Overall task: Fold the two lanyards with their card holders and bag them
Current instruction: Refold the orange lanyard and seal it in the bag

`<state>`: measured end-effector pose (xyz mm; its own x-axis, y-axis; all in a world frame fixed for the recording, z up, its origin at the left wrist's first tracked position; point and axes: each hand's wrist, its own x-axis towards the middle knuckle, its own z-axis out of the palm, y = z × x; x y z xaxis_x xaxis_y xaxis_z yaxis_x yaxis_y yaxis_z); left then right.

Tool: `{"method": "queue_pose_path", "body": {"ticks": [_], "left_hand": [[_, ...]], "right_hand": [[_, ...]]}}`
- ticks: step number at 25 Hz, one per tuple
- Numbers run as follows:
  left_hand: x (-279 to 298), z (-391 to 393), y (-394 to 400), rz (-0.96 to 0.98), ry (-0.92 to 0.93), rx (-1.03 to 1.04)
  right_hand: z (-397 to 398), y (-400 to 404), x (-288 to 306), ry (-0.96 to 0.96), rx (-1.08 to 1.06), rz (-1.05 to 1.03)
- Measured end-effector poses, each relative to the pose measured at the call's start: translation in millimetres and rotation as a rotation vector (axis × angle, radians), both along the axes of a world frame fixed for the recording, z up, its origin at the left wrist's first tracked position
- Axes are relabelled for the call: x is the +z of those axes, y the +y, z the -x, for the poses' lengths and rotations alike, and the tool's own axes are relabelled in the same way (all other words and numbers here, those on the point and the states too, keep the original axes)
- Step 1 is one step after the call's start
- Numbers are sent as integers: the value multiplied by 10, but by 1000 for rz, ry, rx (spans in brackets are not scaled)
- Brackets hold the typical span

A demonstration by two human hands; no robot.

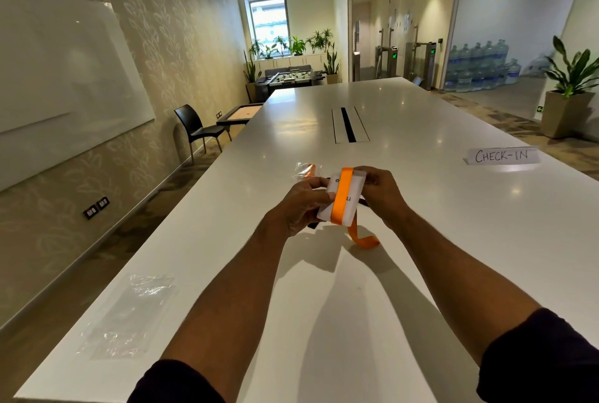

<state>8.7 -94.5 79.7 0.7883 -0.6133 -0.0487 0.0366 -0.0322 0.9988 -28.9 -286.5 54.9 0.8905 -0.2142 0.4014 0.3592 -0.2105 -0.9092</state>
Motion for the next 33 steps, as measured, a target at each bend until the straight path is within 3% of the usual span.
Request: {"method": "queue_pose_path", "body": {"ticks": [6,11,17,21,24,29,33], "left_hand": [[-3,62,23,34,132,-196],[-6,118,-64,44,150,-193],[-59,162,-119,24,114,-131],[-46,141,-182,120,78,67],[-26,89,-217,163,44,214],[-27,59,-263,209,35,324],[1,50,-276,225,41,359]], "right_hand": [[1,-74,-17,27,-199,106],[35,-79,-40,-58,-304,310],[64,-63,-118,-7,-336,303],[104,-36,-138,29,-328,147],[164,-39,-152,14,-178,47],[224,97,-246,-80,-51,-79],[215,161,-299,-40,-33,-251]]}}
